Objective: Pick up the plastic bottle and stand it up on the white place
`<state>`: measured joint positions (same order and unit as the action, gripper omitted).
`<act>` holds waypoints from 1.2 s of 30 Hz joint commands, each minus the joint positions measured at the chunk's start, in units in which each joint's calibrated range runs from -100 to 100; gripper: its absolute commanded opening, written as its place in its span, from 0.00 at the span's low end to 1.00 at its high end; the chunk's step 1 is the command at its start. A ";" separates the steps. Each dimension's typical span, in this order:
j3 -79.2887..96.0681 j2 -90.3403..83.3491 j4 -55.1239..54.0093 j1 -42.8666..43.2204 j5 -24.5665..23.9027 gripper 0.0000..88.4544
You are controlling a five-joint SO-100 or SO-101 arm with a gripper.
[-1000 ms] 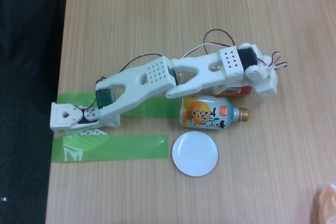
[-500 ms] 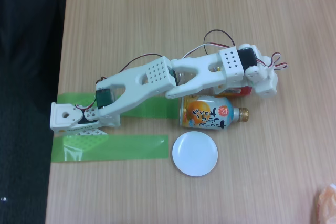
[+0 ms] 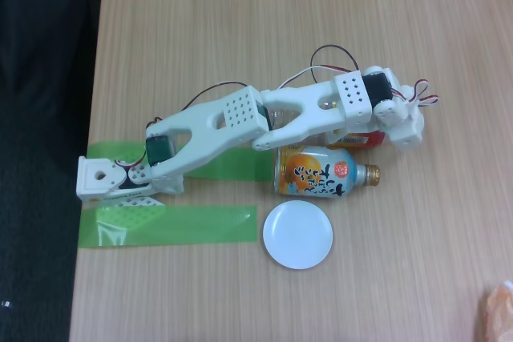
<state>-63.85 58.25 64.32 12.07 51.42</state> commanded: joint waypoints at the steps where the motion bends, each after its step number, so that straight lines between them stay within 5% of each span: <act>1: -2.56 -0.92 0.23 0.90 0.09 0.28; 18: -2.56 -0.84 0.23 1.34 0.09 0.27; 23: -2.56 -0.84 -0.02 1.42 0.14 0.17; 36: -2.65 -1.51 0.15 1.56 -0.12 0.26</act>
<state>-63.85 58.25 64.32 13.11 51.52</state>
